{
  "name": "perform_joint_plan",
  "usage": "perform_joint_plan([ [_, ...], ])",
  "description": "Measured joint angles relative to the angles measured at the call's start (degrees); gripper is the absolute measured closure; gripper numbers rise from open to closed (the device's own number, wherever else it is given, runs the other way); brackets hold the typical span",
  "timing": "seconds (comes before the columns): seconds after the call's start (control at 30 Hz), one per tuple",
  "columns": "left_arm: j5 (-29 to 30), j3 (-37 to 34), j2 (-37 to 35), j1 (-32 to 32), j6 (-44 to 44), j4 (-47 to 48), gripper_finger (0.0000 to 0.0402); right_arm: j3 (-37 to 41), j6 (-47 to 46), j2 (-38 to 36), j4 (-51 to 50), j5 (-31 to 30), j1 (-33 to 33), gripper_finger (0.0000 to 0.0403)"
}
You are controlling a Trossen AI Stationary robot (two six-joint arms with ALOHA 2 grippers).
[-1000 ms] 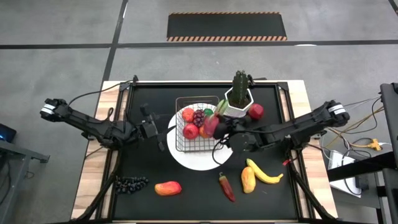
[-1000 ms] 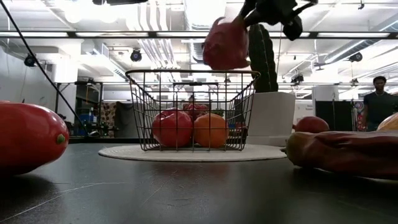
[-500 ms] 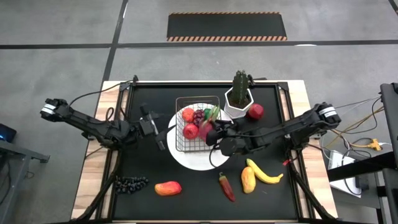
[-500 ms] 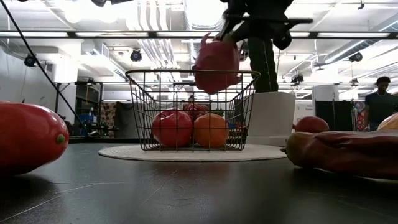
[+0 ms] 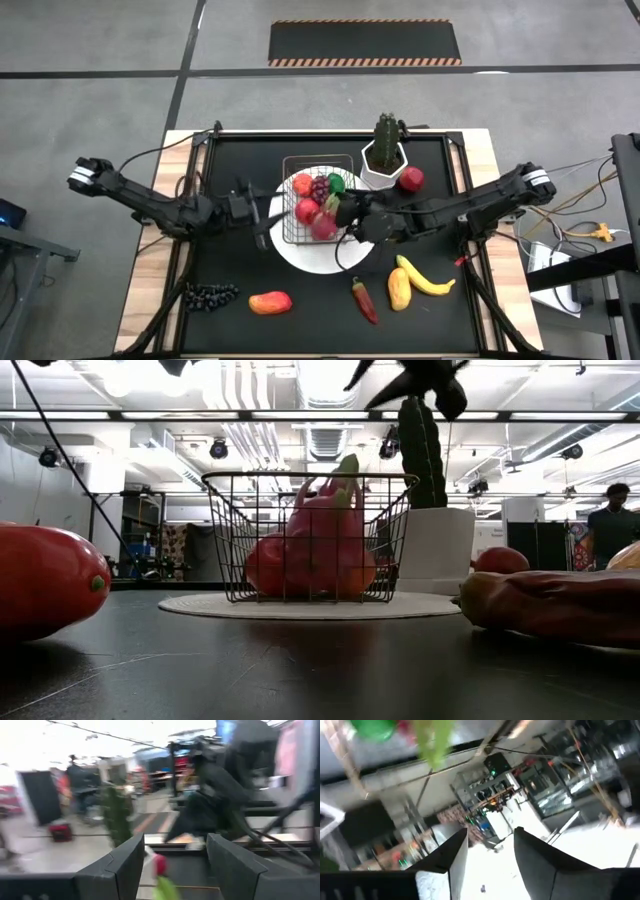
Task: Build produce basket
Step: Put the dragon fruit into the gold wire basket
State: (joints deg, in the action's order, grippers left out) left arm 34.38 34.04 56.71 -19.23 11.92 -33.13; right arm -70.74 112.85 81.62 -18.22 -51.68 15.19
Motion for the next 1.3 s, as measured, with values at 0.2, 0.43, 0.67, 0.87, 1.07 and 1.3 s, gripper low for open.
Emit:
perform_joint_plan([
  [0.2,-2.48,-0.07,8.01,-3.16,-5.89,-6.05,0.0204,0.03,-31.38,-4.95,-0.90,5.67,-2.34,0.0291],
  [0.43,-2.55,1.22,17.14,-6.07,-7.12,-15.04,0.0204,0.09,-64.83,-9.63,-7.34,10.33,-2.95,0.0341],
  [0.67,-2.51,4.16,20.47,-6.77,-7.13,-14.83,0.0204,1.73,-90.18,-12.78,-13.61,34.75,-0.36,0.0384],
  [0.87,-2.51,4.04,20.14,-6.77,-7.06,-14.26,0.0204,5.70,-99.48,-12.96,-13.25,32.07,6.29,0.0394],
  [1.07,-2.50,4.07,20.06,-6.75,-6.58,-14.27,0.0204,10.07,-108.07,-12.96,-12.68,22.62,10.63,0.0394],
  [1.3,-2.47,5.10,20.12,-6.25,-0.88,-14.53,0.0204,21.65,-105.23,-12.98,15.40,16.05,12.32,0.0394],
])
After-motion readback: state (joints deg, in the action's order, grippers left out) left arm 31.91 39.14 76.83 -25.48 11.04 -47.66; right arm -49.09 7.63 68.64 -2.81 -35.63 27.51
